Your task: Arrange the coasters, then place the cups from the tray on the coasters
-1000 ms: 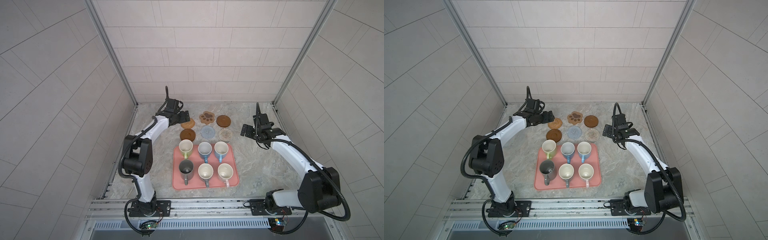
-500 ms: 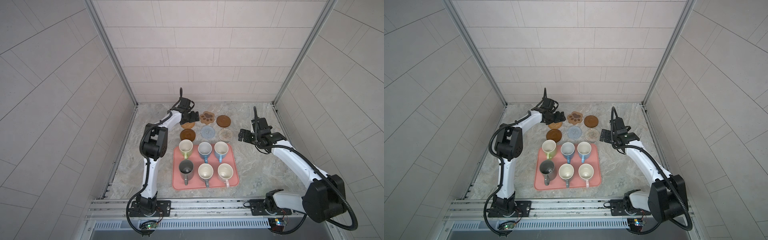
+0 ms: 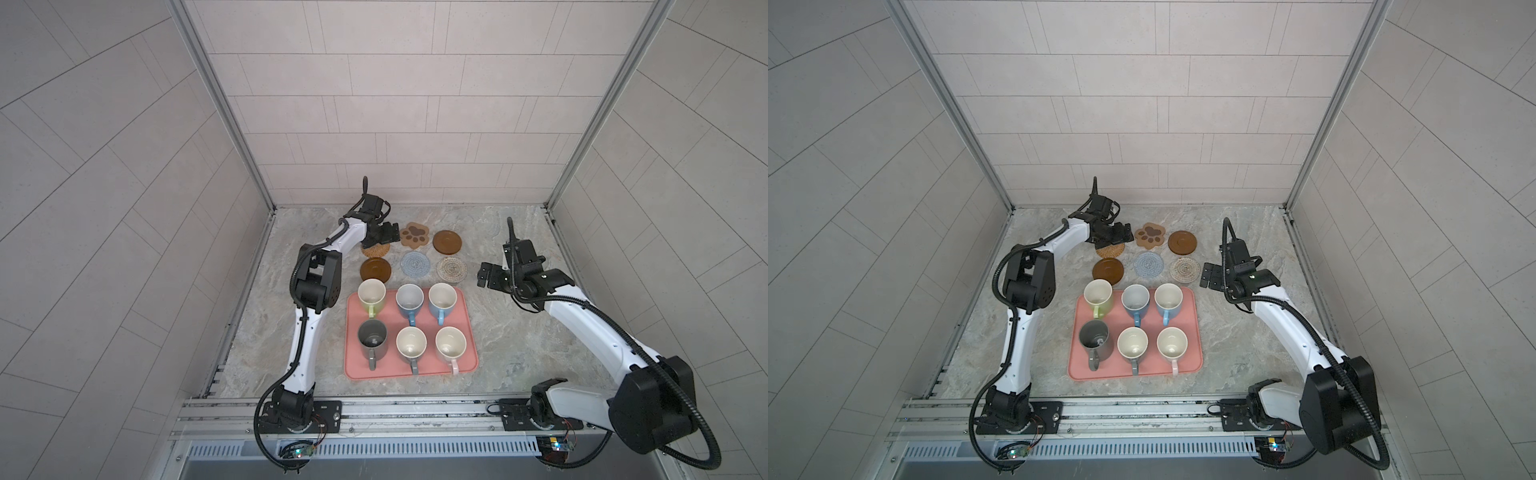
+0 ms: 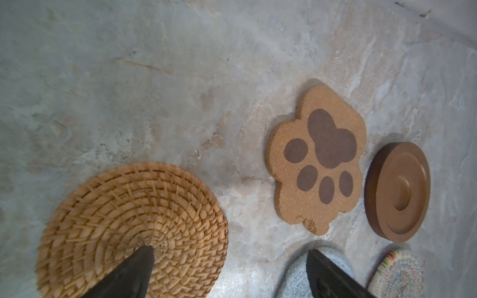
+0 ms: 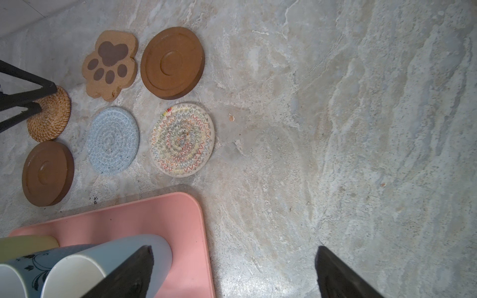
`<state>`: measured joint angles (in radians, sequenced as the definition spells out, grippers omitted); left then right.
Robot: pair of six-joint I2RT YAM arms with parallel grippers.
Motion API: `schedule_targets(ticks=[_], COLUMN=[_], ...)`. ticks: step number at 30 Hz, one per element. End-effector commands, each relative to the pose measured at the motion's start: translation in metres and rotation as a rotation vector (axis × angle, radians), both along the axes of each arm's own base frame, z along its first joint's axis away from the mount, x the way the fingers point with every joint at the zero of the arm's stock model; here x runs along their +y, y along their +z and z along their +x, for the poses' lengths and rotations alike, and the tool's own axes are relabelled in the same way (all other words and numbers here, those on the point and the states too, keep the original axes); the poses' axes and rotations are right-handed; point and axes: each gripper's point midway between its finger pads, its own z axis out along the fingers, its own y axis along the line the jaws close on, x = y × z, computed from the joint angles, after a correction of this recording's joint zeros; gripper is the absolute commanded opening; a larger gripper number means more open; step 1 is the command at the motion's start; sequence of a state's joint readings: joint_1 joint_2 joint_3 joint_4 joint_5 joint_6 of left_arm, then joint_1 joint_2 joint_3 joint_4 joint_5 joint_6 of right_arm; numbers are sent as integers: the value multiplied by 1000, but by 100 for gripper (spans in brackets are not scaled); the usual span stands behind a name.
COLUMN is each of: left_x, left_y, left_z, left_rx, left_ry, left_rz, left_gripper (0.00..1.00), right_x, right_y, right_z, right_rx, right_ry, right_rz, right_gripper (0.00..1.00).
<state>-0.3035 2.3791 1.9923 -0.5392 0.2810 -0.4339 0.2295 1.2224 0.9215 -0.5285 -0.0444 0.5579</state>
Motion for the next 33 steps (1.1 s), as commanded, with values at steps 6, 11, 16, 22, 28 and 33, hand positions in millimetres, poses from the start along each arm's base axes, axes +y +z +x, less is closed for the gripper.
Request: schedule_targets(ticks=[6, 11, 16, 22, 28, 33], left_x=[12, 26, 46, 82, 113, 146], left_y=[-28, -35, -39, -40, -42, -33], left_z=[-6, -13, -22, -36, -57, -65], left_rx=[78, 129, 157, 174, 186, 182], left_ry=[23, 49, 57, 112, 179, 234], left_rz=[43, 44, 65, 79, 57, 73], left_gripper=[100, 100, 100, 100, 100, 100], right_x=[-6, -9, -10, -11, -4, 2], right_y=[1, 1, -4, -7, -14, -18], right_z=[-8, -10, -10, -3, 6, 14], right_rx=[4, 6, 15, 38, 68, 80], right_ry=[-37, -53, -60, -47, -23, -6], right_rz=[-19, -25, -30, -64, -71, -69], right_gripper=[100, 99, 99, 99, 100, 100])
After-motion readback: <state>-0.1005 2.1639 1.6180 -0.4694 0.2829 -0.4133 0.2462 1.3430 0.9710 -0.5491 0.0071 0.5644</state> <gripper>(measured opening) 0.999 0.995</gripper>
